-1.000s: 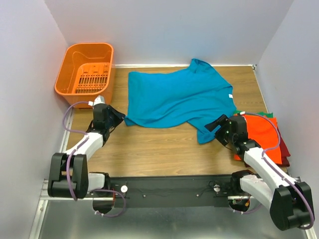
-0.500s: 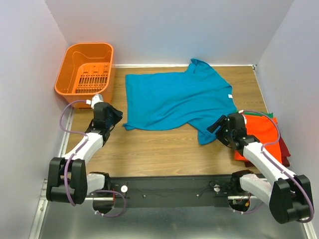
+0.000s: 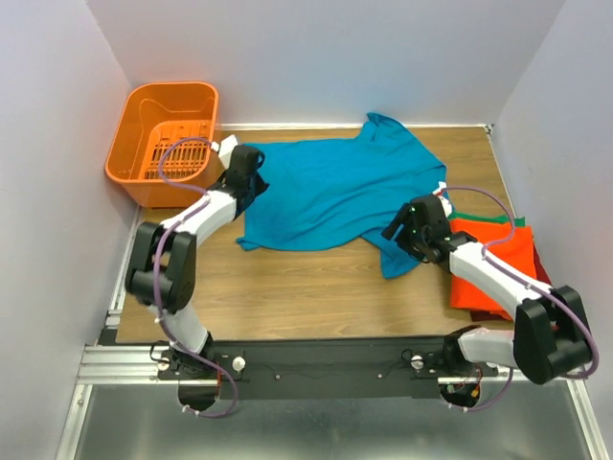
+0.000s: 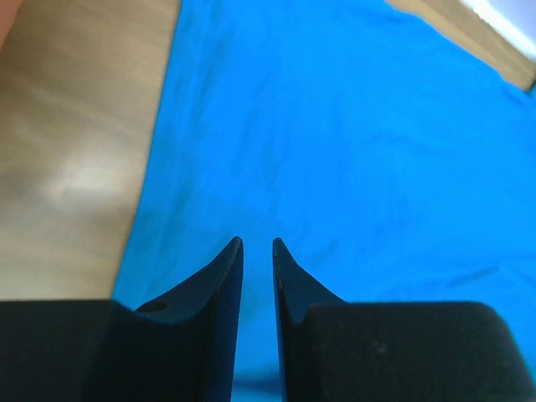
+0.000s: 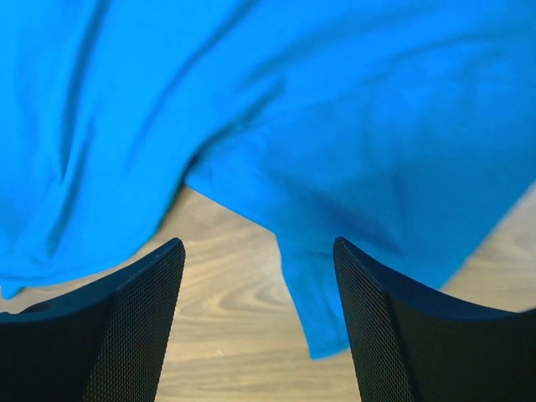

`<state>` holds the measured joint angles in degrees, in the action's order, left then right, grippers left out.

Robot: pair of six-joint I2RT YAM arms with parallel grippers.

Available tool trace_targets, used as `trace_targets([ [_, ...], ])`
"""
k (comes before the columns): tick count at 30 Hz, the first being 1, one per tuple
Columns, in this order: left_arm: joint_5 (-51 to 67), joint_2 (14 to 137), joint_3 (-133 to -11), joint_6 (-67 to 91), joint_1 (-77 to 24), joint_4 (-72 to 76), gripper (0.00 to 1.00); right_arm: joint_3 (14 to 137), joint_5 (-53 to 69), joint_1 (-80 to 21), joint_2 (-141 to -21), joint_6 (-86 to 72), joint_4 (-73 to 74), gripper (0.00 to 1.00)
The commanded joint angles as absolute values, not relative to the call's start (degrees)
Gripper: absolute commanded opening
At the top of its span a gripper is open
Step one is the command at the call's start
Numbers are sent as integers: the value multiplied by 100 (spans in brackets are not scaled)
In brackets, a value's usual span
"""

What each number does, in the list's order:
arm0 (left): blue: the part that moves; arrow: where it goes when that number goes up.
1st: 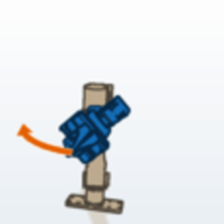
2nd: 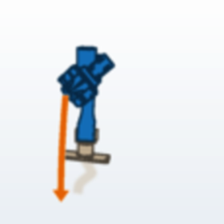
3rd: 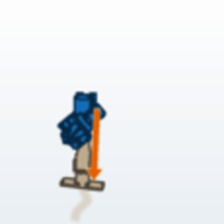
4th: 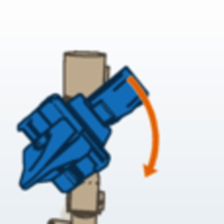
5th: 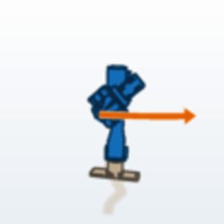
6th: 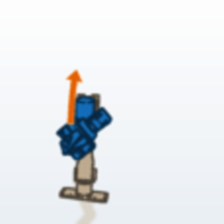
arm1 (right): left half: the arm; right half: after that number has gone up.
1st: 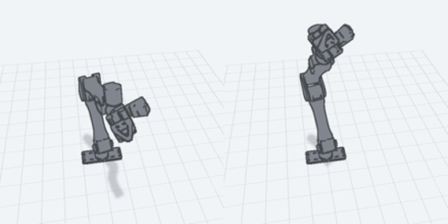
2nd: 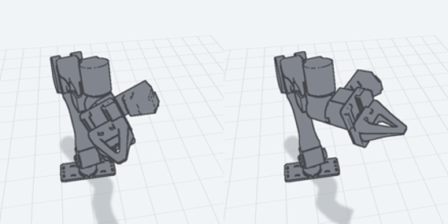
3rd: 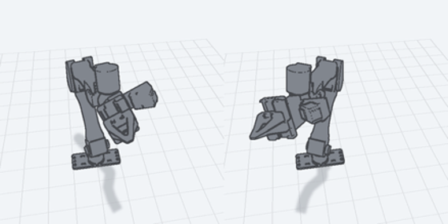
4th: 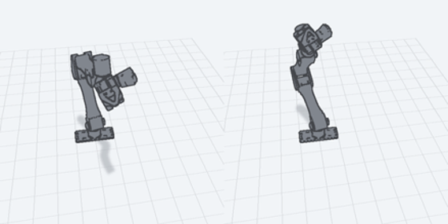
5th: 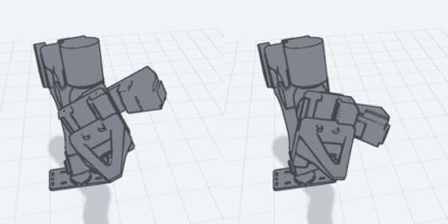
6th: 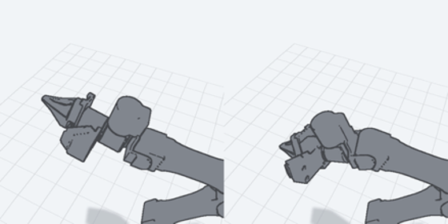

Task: Fold and stack the t-shirts
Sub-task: Flatten the tshirt out

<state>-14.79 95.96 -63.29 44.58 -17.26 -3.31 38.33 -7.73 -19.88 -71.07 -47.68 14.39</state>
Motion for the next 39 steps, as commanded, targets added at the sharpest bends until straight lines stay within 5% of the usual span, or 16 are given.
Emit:
trace_targets([
  [1, -2083, 10527, -7328, 4237, -1819, -1353, 27, 4183, -1239, -2197, -7637, -4571, 1327, 78],
  [11, -2005, 12742, -9614, 3463, -1723, -2618, 25, 4535, -1477, -2294, -8454, -4228, 1336, 79],
  [27, -994, 14598, -12812, 2242, -1029, -4156, 26, 4307, -625, -2355, -8605, -3832, 1643, 78],
  [39, -193, 14968, -13455, 1855, -475, -4166, 28, 3780, -36, -2382, -7762, -3814, 2460, 80],
])
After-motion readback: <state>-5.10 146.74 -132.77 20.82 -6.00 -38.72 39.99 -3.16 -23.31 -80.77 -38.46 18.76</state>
